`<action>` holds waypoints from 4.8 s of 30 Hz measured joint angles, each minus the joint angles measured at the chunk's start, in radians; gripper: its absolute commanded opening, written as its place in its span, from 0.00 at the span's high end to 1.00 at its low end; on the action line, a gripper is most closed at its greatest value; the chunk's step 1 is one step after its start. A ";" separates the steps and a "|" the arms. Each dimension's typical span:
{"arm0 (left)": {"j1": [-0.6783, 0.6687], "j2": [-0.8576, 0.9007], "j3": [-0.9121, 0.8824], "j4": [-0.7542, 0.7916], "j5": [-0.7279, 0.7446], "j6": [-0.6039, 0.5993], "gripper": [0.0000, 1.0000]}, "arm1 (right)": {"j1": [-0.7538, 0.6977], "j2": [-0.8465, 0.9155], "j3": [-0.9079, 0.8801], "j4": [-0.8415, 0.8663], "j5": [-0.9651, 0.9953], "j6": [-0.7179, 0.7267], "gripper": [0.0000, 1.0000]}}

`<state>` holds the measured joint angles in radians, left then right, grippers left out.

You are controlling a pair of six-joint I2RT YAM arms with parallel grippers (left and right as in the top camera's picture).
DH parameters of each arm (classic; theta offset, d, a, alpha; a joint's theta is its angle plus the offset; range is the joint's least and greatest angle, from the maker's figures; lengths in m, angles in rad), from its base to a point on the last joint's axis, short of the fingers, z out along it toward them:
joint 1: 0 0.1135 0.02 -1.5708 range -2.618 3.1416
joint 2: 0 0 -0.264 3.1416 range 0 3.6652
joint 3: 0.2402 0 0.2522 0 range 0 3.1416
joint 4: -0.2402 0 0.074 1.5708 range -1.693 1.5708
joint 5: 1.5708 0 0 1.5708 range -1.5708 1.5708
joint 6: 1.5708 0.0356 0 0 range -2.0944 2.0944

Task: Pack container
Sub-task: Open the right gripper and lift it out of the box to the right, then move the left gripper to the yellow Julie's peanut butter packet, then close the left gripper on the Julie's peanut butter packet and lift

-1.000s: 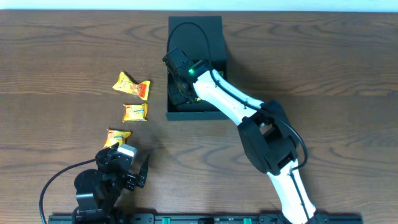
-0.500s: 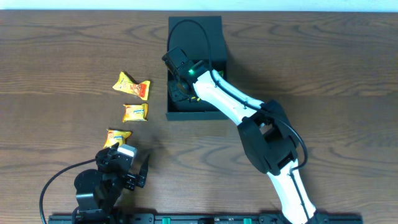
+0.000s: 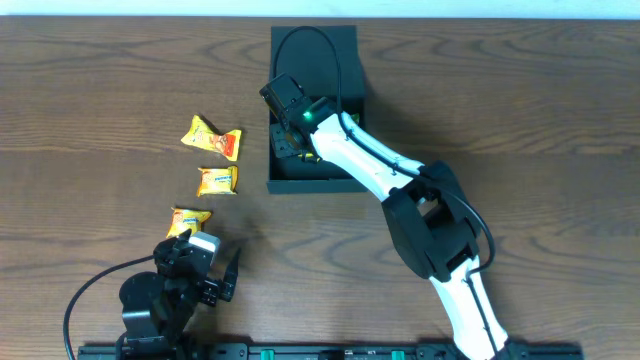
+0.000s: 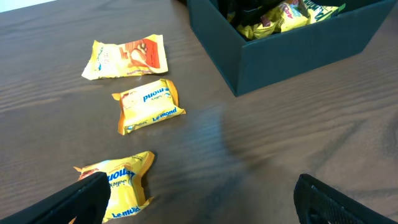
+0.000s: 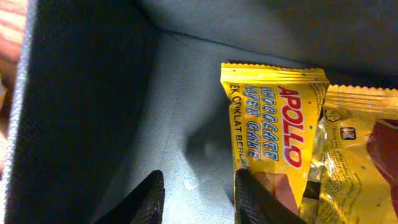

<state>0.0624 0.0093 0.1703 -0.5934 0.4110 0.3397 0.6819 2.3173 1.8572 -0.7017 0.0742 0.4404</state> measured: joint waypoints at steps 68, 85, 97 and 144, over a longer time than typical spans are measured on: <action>-0.001 0.001 -0.013 0.519 0.274 -0.301 0.05 | -0.731 -0.507 -0.002 -0.146 0.210 -0.266 0.01; -0.001 0.916 0.560 0.487 0.027 -0.573 0.05 | -0.731 -0.507 -0.002 -0.148 0.153 -0.266 0.01; -0.006 1.433 0.856 0.661 0.259 -0.832 0.05 | -0.731 -0.507 -0.002 -0.193 0.149 -0.266 0.01; -0.039 2.063 1.385 -0.218 -0.191 -1.495 0.11 | -0.731 -0.507 -0.002 -0.251 0.150 -0.266 0.01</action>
<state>0.0235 2.0724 1.5551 -0.8116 0.2199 -1.1549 -0.0494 1.8107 1.8557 -0.9531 0.2237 0.1741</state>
